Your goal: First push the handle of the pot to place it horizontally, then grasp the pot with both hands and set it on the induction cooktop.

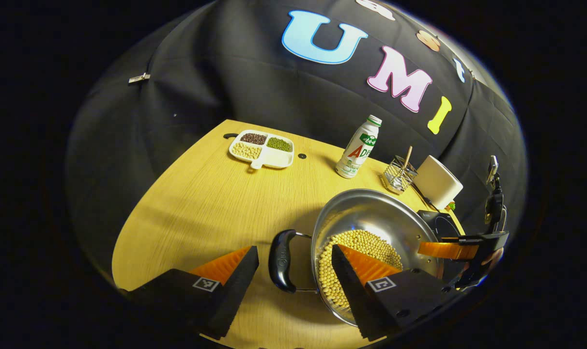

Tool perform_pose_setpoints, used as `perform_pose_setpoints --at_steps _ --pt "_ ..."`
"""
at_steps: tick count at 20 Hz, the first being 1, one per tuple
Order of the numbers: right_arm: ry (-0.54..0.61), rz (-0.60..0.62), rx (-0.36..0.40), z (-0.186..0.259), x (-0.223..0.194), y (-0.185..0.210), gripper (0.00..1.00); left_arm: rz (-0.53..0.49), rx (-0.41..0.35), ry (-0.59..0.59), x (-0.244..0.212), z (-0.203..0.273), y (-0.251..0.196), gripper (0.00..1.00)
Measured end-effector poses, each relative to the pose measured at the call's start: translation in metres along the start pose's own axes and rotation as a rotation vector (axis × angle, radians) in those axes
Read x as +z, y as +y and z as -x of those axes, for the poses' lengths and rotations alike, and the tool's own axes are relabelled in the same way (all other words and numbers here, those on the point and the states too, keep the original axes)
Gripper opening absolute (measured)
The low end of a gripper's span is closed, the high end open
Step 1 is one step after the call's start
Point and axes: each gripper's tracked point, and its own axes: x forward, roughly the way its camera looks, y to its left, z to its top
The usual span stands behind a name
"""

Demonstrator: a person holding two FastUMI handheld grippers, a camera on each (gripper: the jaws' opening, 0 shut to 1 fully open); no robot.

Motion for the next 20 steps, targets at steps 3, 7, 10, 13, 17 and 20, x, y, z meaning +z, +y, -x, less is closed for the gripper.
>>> perform_pose_setpoints --at_steps 3,7,10,13,17,20 --pt "0.030 -0.012 0.003 -0.011 -0.007 0.006 0.97 0.006 -0.005 0.014 -0.003 -0.008 0.006 0.92" --pt "0.027 -0.032 -0.044 -0.017 -0.007 -0.002 0.76 0.011 -0.004 0.043 -0.007 -0.013 0.011 0.80" --pt "0.038 -0.052 -0.070 -0.017 -0.008 -0.005 0.66 0.023 0.006 0.046 -0.009 -0.017 0.013 0.71" --pt "0.042 -0.066 -0.079 -0.018 -0.007 -0.005 0.63 0.035 0.007 0.068 -0.015 -0.020 0.017 0.60" --pt "0.050 -0.082 -0.095 -0.017 -0.006 -0.006 0.60 0.060 0.007 0.049 -0.016 -0.023 0.016 0.57" --pt "0.044 -0.077 -0.102 -0.012 -0.007 -0.006 0.53 0.046 0.022 0.054 -0.019 -0.020 0.015 0.53"
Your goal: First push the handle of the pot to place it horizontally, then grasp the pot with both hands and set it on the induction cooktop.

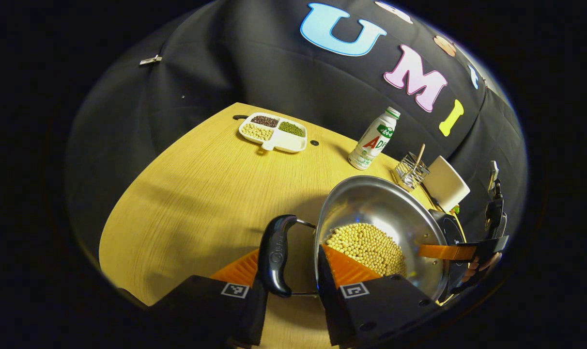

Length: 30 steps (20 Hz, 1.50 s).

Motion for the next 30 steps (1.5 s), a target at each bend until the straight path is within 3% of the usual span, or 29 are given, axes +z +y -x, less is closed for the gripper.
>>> perform_pose_setpoints --at_steps 2,3,4,14,23,30 --pt "0.010 0.006 -0.002 0.001 -0.004 -0.002 0.53 -0.016 0.009 0.002 -0.002 0.002 -0.001 0.51" --pt "0.010 0.007 -0.002 0.002 -0.003 -0.002 0.48 -0.013 0.013 0.003 -0.004 0.005 -0.002 0.52" --pt "0.009 0.009 -0.002 0.005 -0.003 -0.002 0.53 -0.008 0.015 -0.001 -0.004 0.008 -0.004 0.52" --pt "0.008 0.024 0.024 0.073 0.008 -0.019 0.53 0.007 0.046 -0.018 -0.004 0.066 -0.049 0.52" --pt "-0.025 0.008 0.043 0.137 0.027 -0.077 0.53 -0.010 0.051 -0.022 -0.005 0.100 -0.133 0.52" --pt "-0.069 -0.015 0.036 0.171 0.045 -0.146 0.53 -0.040 0.025 -0.035 -0.007 0.096 -0.210 0.52"
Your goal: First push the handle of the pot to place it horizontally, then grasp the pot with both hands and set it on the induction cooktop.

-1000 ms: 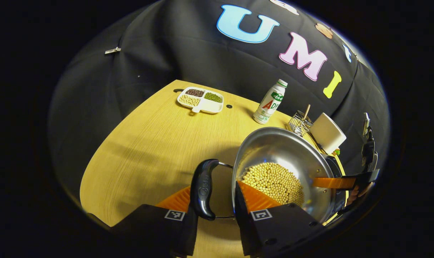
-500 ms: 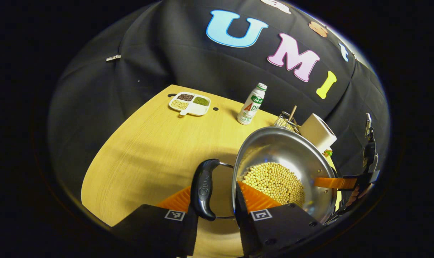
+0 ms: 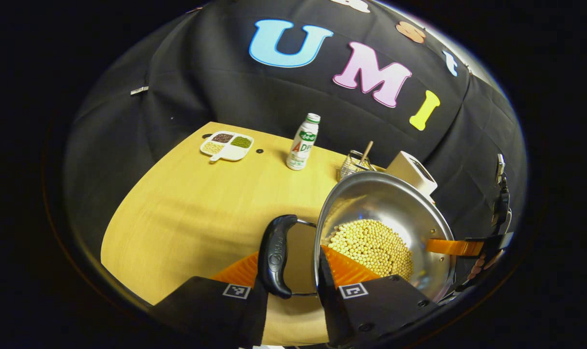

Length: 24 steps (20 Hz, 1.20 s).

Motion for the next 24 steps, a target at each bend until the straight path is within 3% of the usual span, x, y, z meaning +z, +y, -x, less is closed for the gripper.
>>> perform_pose_setpoints --at_steps 13,16,17,18,21,24 --pt "-0.010 -0.046 -0.037 0.012 0.028 -0.120 0.53 -0.029 -0.034 0.017 -0.014 -0.049 -0.118 0.52" --pt "-0.003 -0.041 -0.037 0.007 0.034 -0.140 0.52 -0.026 -0.029 0.016 -0.018 -0.062 -0.135 0.52" --pt "-0.003 -0.040 -0.036 0.004 0.036 -0.146 0.48 -0.024 -0.028 0.016 -0.019 -0.067 -0.140 0.53" --pt "-0.002 -0.040 -0.035 0.001 0.037 -0.152 0.53 -0.021 -0.026 0.018 -0.020 -0.071 -0.144 0.52" --pt "0.007 -0.046 -0.034 -0.009 0.041 -0.167 0.48 -0.020 -0.022 0.019 -0.023 -0.086 -0.154 0.52" --pt "0.021 -0.055 -0.038 -0.021 0.041 -0.179 0.53 -0.025 -0.018 0.023 -0.024 -0.102 -0.161 0.52"
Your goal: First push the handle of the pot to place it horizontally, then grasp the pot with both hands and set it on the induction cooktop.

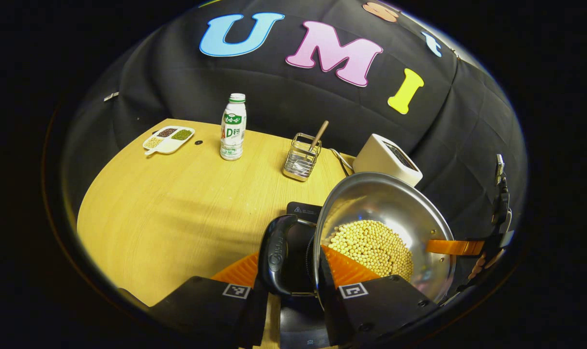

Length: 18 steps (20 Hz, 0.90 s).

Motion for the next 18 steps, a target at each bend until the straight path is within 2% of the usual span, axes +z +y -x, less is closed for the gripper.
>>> perform_pose_setpoints --at_steps 4,7,13,15,16,18 --pt "0.018 0.000 0.001 -0.015 0.001 -0.008 0.53 0.011 0.007 0.010 -0.002 -0.014 -0.001 0.53" --pt "0.035 0.003 0.002 -0.028 0.000 -0.009 0.53 0.017 0.018 0.017 -0.006 -0.016 0.000 0.50" --pt "0.048 0.007 0.011 -0.039 -0.006 -0.012 0.53 0.050 0.025 0.028 -0.018 -0.039 0.011 0.52" --pt "0.035 0.004 0.015 -0.042 -0.004 -0.013 0.49 0.051 0.022 0.021 -0.019 -0.035 0.010 0.53" --pt "0.031 0.003 0.022 -0.043 -0.003 -0.011 0.54 0.056 0.020 0.017 -0.016 -0.036 0.011 0.53" --pt "0.027 -0.003 0.028 -0.043 -0.002 -0.011 0.55 0.056 0.018 0.021 -0.016 -0.036 0.011 0.53"
